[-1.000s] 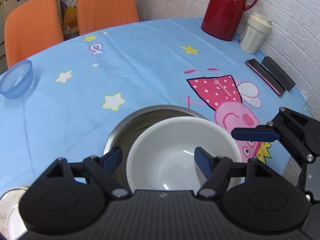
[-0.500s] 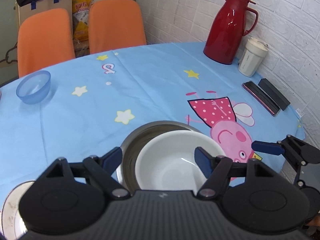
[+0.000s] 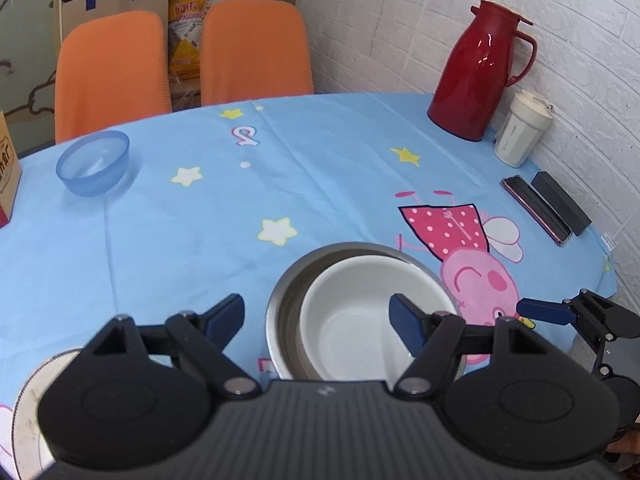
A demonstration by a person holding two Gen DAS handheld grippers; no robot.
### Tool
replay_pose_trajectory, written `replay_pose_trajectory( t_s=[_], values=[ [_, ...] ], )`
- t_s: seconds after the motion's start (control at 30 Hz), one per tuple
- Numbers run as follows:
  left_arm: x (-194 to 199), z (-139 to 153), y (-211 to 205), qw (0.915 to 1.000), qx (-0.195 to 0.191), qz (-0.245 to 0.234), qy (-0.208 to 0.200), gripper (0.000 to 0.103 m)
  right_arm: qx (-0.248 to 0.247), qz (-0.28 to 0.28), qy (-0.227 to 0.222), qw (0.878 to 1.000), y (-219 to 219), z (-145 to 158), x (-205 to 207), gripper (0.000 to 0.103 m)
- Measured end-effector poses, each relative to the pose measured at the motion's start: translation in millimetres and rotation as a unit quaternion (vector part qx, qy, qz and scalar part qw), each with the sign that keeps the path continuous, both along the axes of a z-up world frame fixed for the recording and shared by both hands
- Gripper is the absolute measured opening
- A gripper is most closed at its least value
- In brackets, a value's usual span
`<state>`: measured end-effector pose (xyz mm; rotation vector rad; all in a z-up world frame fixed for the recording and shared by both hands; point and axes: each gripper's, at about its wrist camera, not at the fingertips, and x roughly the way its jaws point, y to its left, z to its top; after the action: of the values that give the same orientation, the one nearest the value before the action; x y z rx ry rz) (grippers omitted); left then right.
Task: Organize plates and bowls
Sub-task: 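Lower the white bowl with the left tool into the steel bowl, then move the left tool to the blue plastic bowl and grip its rim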
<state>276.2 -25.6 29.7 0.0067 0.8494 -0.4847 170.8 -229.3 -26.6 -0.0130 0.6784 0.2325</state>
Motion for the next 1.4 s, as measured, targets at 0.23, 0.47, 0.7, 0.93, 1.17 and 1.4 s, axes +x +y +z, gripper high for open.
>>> replay_pose_trajectory(
  t_s=[0.23,0.47,0.7,0.93,1.17,1.4],
  values=[
    [-9,0,28,0.9995,0.01,0.03,0.004,0.072,0.006,-0.001,0.002,1.0,-2,2,-5,0.086],
    [-5,-2,85,0.9956,0.039,0.085,0.005,0.072,-0.008,0.043,-0.021,0.999,20,26,11,0.086],
    [22,-5,132,0.9908,0.058,0.122,0.007,0.072,-0.047,0.12,-0.039,0.991,77,52,62,0.086],
    [63,-4,157,0.9899,0.071,0.123,-0.001,0.072,-0.054,0.184,-0.029,0.981,139,65,130,0.086],
    [139,-4,182,0.9876,0.055,0.147,-0.005,0.073,-0.078,0.214,0.005,0.974,190,49,210,0.086],
    [239,-23,188,0.9765,-0.008,0.211,0.042,0.073,-0.102,0.224,0.046,0.968,225,8,274,0.086]
  ],
)
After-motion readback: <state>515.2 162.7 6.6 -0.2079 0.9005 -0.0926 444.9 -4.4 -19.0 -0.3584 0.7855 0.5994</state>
